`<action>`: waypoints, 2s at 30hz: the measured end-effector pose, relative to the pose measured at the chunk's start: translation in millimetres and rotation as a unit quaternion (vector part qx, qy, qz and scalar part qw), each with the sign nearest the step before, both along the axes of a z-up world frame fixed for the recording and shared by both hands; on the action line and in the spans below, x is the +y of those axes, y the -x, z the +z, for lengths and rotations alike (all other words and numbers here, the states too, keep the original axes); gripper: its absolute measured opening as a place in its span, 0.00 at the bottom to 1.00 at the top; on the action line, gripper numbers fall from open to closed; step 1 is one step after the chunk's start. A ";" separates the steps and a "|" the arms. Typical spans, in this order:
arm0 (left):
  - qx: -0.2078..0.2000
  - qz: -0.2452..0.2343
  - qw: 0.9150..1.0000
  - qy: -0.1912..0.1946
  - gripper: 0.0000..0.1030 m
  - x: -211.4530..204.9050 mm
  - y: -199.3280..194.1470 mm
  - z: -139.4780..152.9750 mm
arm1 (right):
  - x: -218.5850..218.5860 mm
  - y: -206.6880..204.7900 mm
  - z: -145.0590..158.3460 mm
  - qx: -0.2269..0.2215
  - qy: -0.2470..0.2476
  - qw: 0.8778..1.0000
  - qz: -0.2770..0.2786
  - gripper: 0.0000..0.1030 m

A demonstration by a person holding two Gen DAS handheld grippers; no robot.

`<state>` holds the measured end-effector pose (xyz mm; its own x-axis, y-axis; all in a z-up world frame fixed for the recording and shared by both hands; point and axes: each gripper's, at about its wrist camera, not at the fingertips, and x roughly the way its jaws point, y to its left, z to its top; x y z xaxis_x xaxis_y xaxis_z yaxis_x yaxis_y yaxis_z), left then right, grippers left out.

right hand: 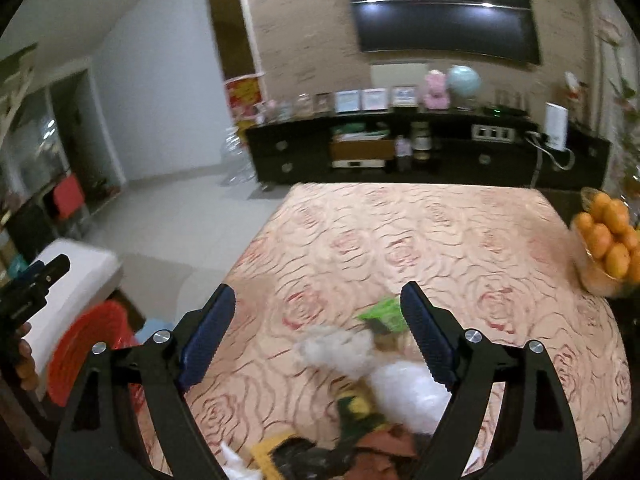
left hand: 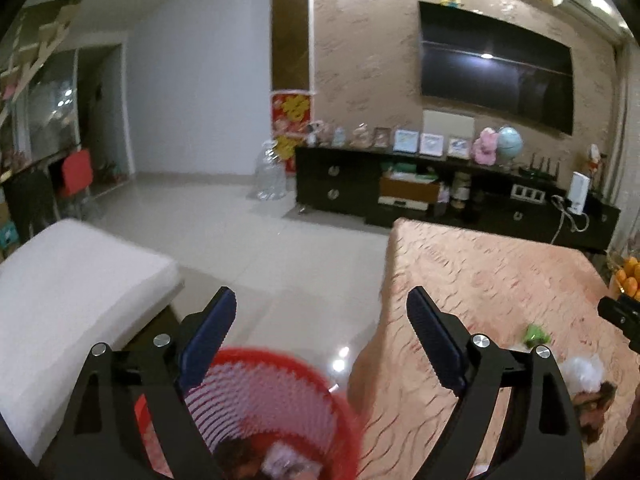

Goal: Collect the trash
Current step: 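Move both tools back over the trash pile on the table, then grasp the white tissue with the left tool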

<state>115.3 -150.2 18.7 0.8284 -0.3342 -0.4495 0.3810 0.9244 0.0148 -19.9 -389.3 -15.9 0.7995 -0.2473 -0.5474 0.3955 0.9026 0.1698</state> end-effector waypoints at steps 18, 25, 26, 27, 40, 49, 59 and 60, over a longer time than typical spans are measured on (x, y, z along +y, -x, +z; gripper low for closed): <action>0.004 -0.104 0.992 -0.065 0.82 -27.1 18.2 -65.7 | -26.3 35.1 -12.4 0.021 -0.028 0.994 -0.108 0.80; 0.025 -0.153 0.986 -0.064 0.82 -21.9 36.3 -74.2 | -17.7 52.2 -11.3 0.017 -0.023 0.992 -0.120 0.80; 0.032 -0.159 0.985 -0.062 0.82 -22.0 37.4 -74.0 | -16.4 54.5 -9.8 0.016 -0.011 0.992 -0.122 0.80; 0.039 -0.168 0.983 -0.058 0.82 -22.2 41.1 -73.6 | -15.7 55.9 -9.4 0.014 -0.004 0.992 -0.124 0.80; 0.079 -0.212 0.973 -0.034 0.82 -33.2 75.1 -84.9 | -21.8 84.7 -30.5 0.027 -0.003 0.994 -0.107 0.81; 0.098 -0.306 0.943 -0.083 0.82 -75.9 117.2 -120.4 | -40.4 98.7 -38.7 -0.001 -0.048 0.992 -0.116 0.82; 0.164 -0.316 0.928 -0.112 0.81 -108.3 113.8 -158.1 | -54.8 115.0 -45.7 -0.010 -0.086 0.988 -0.125 0.82; 0.169 -0.313 0.928 -0.112 0.81 -108.8 111.5 -160.3 | -54.3 115.6 -45.6 -0.010 -0.086 0.988 -0.125 0.82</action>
